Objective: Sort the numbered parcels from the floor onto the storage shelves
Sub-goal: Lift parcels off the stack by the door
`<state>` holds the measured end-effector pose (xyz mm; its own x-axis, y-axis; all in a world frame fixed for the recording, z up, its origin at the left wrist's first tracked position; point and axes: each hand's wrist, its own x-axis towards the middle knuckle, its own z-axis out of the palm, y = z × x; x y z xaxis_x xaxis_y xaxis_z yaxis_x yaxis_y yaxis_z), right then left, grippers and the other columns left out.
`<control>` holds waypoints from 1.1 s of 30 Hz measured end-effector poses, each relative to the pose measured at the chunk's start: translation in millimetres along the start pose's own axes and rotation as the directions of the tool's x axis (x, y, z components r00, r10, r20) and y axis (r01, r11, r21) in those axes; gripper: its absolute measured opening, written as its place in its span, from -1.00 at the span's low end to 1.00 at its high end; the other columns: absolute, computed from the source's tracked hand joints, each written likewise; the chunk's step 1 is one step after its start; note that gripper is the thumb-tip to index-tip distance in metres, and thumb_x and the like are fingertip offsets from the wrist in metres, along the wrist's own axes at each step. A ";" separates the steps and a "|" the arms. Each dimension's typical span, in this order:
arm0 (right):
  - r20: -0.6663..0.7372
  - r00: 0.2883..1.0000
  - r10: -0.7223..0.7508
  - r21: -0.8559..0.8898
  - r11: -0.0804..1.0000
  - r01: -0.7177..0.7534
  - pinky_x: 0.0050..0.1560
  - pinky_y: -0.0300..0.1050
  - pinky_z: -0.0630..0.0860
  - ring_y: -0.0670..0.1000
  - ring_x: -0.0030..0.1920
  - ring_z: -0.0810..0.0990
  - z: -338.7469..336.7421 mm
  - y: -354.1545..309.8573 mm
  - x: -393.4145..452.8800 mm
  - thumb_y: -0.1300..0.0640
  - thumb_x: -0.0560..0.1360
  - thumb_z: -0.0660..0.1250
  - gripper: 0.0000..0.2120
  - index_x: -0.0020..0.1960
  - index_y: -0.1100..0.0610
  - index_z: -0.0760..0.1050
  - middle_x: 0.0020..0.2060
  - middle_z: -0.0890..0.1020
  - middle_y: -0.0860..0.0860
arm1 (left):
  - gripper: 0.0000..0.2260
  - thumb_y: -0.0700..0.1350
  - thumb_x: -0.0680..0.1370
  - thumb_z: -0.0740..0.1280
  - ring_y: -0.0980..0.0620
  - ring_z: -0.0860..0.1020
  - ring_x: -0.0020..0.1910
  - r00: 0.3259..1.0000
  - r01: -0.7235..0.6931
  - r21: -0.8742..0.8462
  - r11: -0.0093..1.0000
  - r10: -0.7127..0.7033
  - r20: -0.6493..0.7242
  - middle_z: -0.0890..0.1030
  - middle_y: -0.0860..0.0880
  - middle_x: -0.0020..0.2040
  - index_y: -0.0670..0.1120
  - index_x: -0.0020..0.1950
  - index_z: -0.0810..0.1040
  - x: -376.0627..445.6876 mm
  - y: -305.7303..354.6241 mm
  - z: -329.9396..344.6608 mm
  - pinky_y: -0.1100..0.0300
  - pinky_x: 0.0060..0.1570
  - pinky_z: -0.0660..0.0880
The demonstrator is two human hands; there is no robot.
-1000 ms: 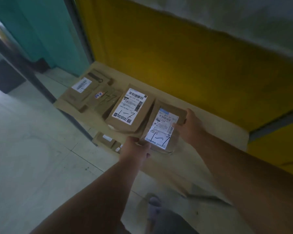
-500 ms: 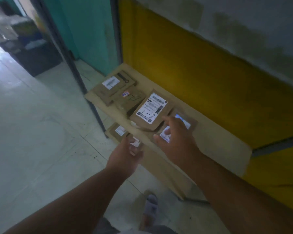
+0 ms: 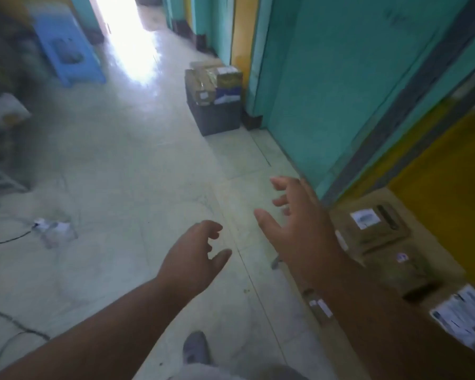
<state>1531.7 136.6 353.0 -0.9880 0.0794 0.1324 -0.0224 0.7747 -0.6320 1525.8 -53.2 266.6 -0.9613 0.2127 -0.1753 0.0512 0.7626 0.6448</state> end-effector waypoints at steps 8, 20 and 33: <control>0.010 0.998 -0.054 0.025 0.998 0.054 -0.06 -0.37 0.37 -0.12 0.03 0.51 58.0 -38.1 172.2 -0.02 0.48 0.42 -0.52 0.35 0.03 0.40 0.20 0.48 -0.04 | -0.58 0.10 0.50 0.44 0.19 0.55 -0.06 0.998 0.049 0.026 0.998 -0.048 -0.043 0.53 0.15 0.15 0.07 0.31 0.45 145.3 -55.9 -81.4 0.35 -0.11 0.45; 0.104 0.962 -0.251 0.081 0.966 0.243 -0.05 -0.33 0.46 -0.16 0.08 0.50 158.6 -135.0 503.1 -0.08 0.50 0.43 -0.54 0.33 -0.05 0.39 0.25 0.51 -0.06 | -0.57 0.13 0.51 0.42 0.17 0.54 -0.01 0.927 0.266 -0.013 0.964 -0.259 -0.271 0.51 0.16 0.17 0.10 0.34 0.44 384.9 -130.8 -254.9 0.19 0.05 0.53; -0.103 0.994 -0.028 -0.038 0.999 0.024 -0.10 -0.42 0.42 -0.05 0.11 0.53 206.3 -142.9 776.4 -0.08 0.51 0.40 -0.54 0.33 0.06 0.42 0.21 0.54 0.00 | -0.59 0.13 0.52 0.41 0.14 0.55 -0.04 0.998 0.008 0.080 0.997 -0.004 -0.061 0.53 0.10 0.16 0.08 0.32 0.45 729.6 -171.4 -363.0 0.16 -0.01 0.55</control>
<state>736.2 -41.9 388.6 -0.9661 0.1219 0.2275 -0.0401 0.7998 -0.5990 717.4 -250.5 298.2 -0.9762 0.1721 -0.1317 0.0645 0.8108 0.5818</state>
